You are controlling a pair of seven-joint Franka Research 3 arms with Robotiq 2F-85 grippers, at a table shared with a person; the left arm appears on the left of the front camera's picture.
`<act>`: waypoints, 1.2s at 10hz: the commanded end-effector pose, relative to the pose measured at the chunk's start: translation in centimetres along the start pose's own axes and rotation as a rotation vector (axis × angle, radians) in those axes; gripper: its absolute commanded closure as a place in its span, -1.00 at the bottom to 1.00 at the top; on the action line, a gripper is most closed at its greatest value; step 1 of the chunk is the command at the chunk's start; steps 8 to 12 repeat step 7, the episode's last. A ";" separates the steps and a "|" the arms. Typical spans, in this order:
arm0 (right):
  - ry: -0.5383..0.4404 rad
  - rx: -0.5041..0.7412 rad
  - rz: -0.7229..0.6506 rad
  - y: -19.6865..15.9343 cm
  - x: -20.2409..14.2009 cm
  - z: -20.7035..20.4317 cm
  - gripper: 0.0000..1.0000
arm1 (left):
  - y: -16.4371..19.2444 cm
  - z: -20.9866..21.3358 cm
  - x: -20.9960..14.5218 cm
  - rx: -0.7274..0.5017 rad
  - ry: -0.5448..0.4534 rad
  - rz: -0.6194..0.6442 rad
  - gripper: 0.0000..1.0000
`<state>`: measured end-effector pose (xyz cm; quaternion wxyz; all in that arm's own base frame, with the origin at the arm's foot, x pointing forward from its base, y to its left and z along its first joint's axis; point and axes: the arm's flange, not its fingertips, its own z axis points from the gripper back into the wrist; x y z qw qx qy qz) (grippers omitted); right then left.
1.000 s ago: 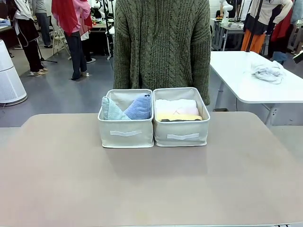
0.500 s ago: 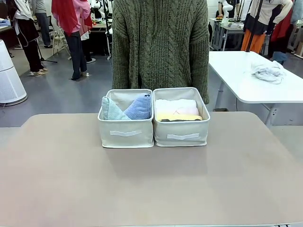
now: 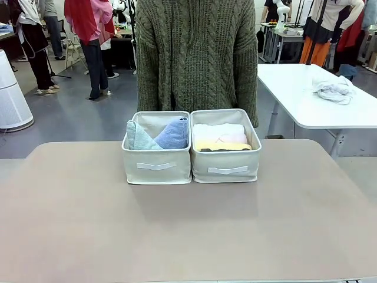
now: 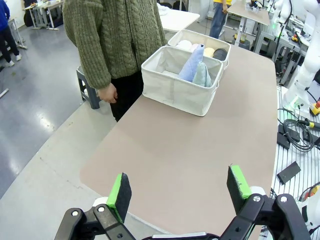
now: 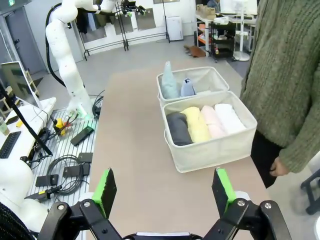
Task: Sort the towels based on their folding style.
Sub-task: Pick up another triangle-folded towel from the table and place it in the left Fabric basket.
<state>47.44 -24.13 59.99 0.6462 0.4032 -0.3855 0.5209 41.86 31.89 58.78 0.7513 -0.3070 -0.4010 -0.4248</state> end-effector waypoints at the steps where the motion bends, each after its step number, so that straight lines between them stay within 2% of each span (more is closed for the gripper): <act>1: -0.002 0.002 0.013 0.1 -0.1 0.0 -1.00 | -0.2 0.0 0.0 0.001 -0.002 -0.007 -1.00; 12: -0.002 0.002 0.013 0.1 -0.1 0.0 -1.00 | -0.2 0.0 0.0 0.001 -0.002 -0.007 -1.00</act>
